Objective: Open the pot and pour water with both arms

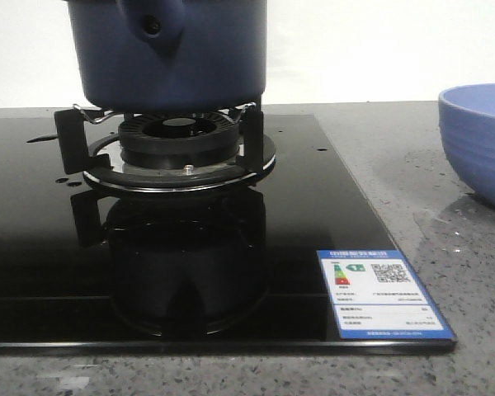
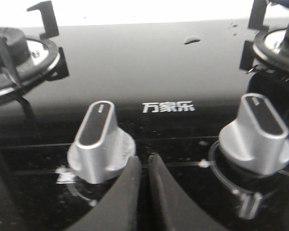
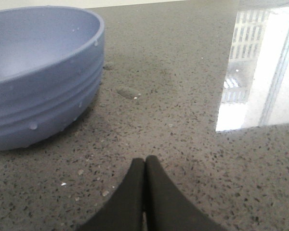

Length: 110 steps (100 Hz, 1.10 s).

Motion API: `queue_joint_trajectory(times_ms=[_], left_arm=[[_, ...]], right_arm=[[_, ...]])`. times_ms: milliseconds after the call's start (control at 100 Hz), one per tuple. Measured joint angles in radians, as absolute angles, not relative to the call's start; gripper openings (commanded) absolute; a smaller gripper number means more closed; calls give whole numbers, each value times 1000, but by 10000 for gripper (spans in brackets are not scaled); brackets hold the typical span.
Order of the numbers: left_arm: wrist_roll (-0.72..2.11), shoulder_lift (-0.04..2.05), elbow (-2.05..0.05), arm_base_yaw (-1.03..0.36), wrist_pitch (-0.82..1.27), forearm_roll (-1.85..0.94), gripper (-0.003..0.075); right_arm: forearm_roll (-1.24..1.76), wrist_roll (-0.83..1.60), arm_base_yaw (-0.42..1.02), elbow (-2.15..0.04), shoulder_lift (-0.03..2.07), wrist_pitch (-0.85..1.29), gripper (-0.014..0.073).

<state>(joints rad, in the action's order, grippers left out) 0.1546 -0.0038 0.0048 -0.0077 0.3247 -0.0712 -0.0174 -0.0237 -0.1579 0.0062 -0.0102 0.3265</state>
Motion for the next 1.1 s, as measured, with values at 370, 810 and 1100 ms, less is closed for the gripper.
queue_joint_trajectory(times_ms=[370, 810, 1100], left_arm=[[155, -4, 5, -8, 54, -579, -20], [167, -4, -30, -8, 16, -1087, -20], [225, 204, -303, -8, 281, -817, -20]], right_arm=[[291, -24, -158, 8, -10, -101, -63], [590, -27, -158, -48, -10, -82, -63], [551, -27, -158, -299, 175, 294, -63]])
